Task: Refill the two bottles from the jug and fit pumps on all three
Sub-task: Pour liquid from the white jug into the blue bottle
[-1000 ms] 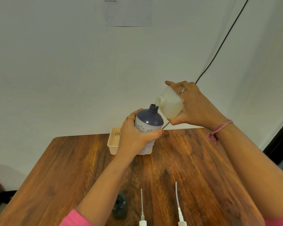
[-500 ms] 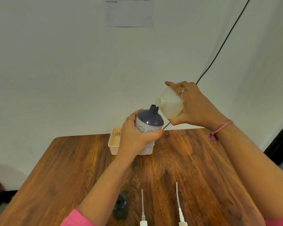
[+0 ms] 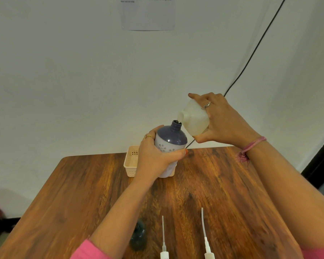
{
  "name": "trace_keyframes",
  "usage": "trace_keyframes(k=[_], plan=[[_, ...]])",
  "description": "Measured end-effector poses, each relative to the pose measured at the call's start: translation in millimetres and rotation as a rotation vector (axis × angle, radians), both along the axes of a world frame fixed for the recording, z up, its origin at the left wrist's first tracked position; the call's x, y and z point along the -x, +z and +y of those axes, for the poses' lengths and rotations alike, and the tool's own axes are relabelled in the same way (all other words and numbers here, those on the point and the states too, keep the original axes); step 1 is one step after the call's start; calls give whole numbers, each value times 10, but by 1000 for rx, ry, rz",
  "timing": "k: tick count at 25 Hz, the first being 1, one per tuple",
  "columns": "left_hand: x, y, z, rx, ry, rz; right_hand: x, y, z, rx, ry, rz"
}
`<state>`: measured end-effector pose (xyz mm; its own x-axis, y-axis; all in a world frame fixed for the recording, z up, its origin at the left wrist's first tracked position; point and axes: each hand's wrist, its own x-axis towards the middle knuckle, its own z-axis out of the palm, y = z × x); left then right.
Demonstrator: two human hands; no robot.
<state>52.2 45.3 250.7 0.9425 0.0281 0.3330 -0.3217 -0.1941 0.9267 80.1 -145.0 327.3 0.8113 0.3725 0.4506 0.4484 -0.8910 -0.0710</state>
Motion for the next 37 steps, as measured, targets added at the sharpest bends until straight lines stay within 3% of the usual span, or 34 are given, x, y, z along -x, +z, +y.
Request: trace_keyframes(k=[37], plan=[[-32, -66, 12, -8, 21, 28, -19, 8, 7, 48, 8, -77]])
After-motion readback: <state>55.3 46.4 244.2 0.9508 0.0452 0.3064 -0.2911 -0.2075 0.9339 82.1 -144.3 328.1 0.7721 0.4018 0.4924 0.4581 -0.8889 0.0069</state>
